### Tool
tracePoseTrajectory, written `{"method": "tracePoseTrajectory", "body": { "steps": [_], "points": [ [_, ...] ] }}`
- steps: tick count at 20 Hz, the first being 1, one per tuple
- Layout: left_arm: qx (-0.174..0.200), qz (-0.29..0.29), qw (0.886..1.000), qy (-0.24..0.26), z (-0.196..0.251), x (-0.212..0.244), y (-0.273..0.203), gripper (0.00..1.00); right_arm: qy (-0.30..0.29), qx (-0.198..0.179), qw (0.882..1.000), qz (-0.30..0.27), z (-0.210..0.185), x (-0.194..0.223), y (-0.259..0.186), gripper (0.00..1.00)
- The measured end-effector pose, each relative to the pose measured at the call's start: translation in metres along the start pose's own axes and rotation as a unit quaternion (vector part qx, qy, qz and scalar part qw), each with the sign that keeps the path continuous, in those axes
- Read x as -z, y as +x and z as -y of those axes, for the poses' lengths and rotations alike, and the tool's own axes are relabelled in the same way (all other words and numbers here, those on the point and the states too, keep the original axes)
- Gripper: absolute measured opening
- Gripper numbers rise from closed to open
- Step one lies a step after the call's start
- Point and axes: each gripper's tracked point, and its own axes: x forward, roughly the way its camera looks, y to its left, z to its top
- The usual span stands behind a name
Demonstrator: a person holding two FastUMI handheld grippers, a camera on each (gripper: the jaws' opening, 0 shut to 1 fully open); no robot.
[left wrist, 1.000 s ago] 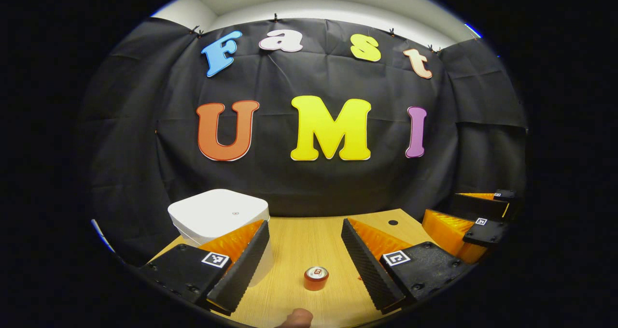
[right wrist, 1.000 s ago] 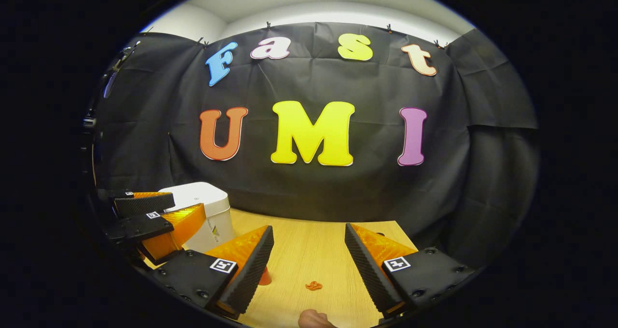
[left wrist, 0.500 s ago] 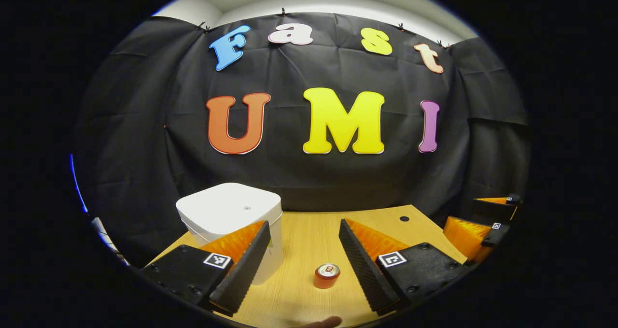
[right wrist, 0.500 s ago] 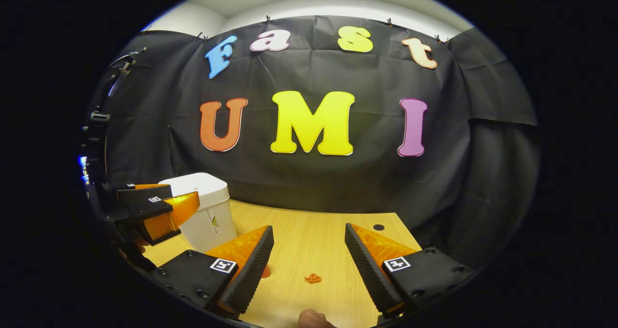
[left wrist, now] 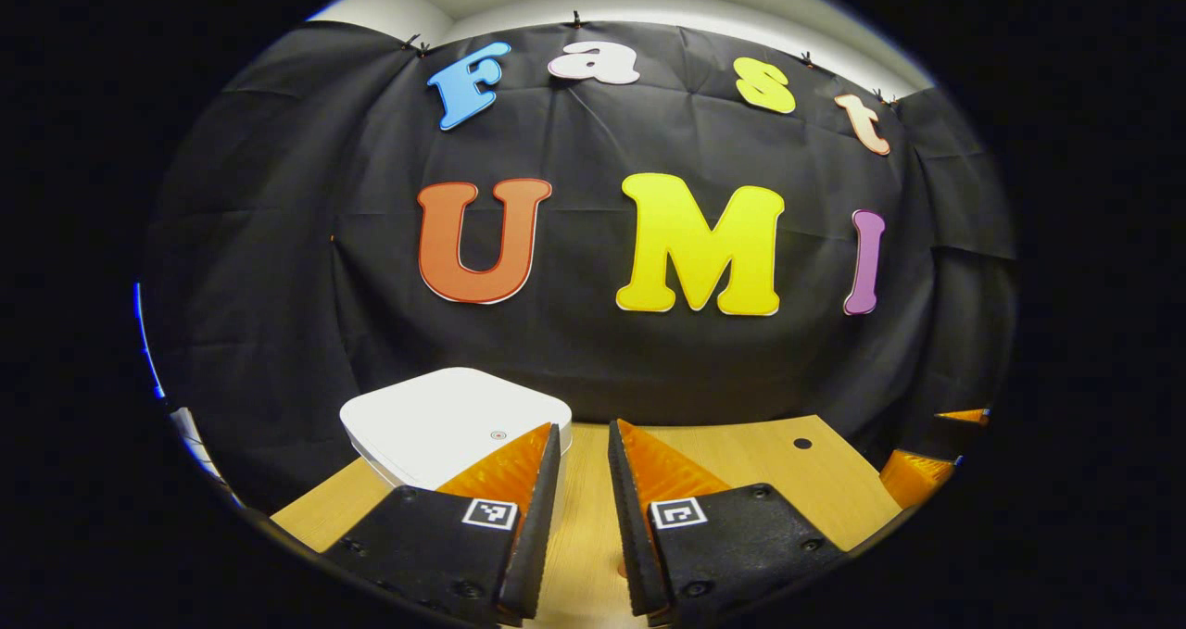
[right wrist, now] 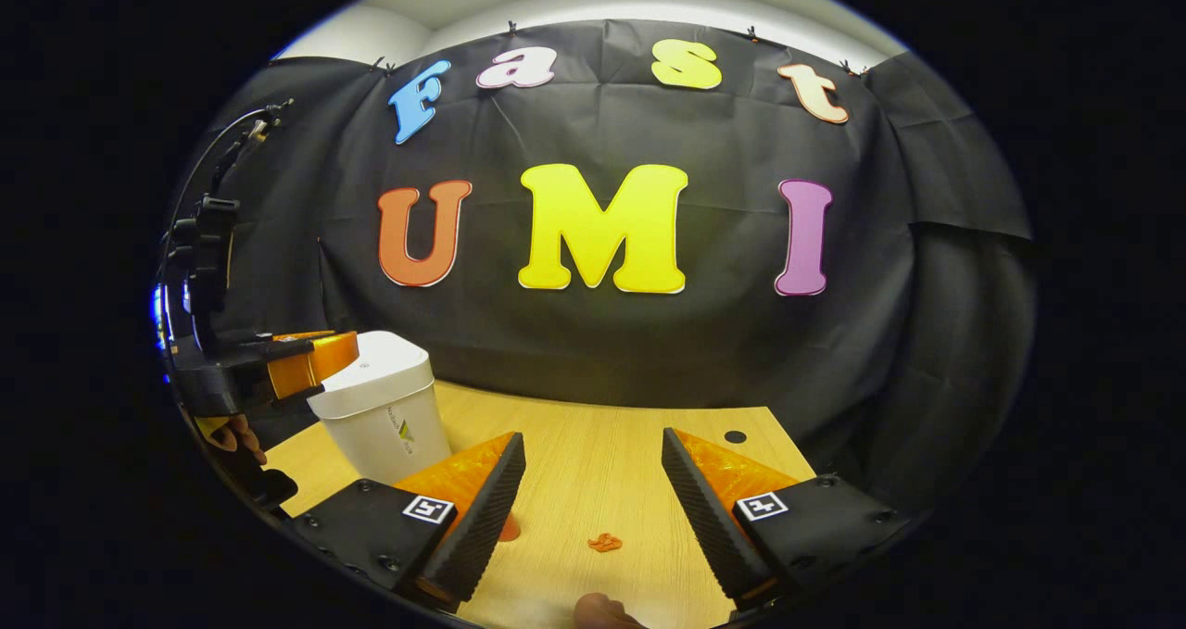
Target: Press the lid of the desktop garbage bin to open it, pick up the crumpled paper on the desktop and throw it into the bin, then pick up the pop can on the desktop and drop it into the bin, and finally close the garbage bin lid.
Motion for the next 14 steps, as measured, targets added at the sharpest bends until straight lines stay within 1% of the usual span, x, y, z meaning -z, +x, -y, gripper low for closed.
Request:
{"method": "tracePoseTrajectory", "body": {
  "steps": [3,4,5,6,8,10,14],
  "points": [
    [-0.025,0.006,1.0,0.014,-0.021,-0.005,0.021,0.26,-0.004,0.0,1.0,-0.002,-0.005,-0.002,0.013,0.94],
    [-0.036,0.002,0.999,0.018,-0.031,-0.005,0.027,0.19,-0.005,-0.002,1.0,-0.003,-0.007,-0.004,0.016,0.94],
    [-0.042,-0.001,0.999,0.018,-0.037,-0.005,0.033,0.16,-0.008,-0.003,1.0,-0.002,-0.009,-0.005,0.018,0.94],
    [-0.043,-0.002,0.999,0.015,-0.04,-0.006,0.038,0.08,-0.012,-0.005,1.0,-0.002,-0.011,-0.005,0.019,0.94],
    [-0.05,0.0,0.999,0.011,-0.047,-0.008,0.05,0.06,-0.016,-0.005,1.0,0.0,-0.012,-0.008,0.022,0.94],
    [-0.057,-0.009,0.998,0.021,-0.055,-0.004,0.063,0.04,-0.016,-0.002,1.0,0.002,-0.009,-0.008,0.023,0.94],
    [-0.066,-0.052,0.996,0.027,-0.061,0.017,0.084,0.04,-0.011,0.003,1.0,-0.009,-0.007,-0.001,0.025,0.94]
  ]
}}
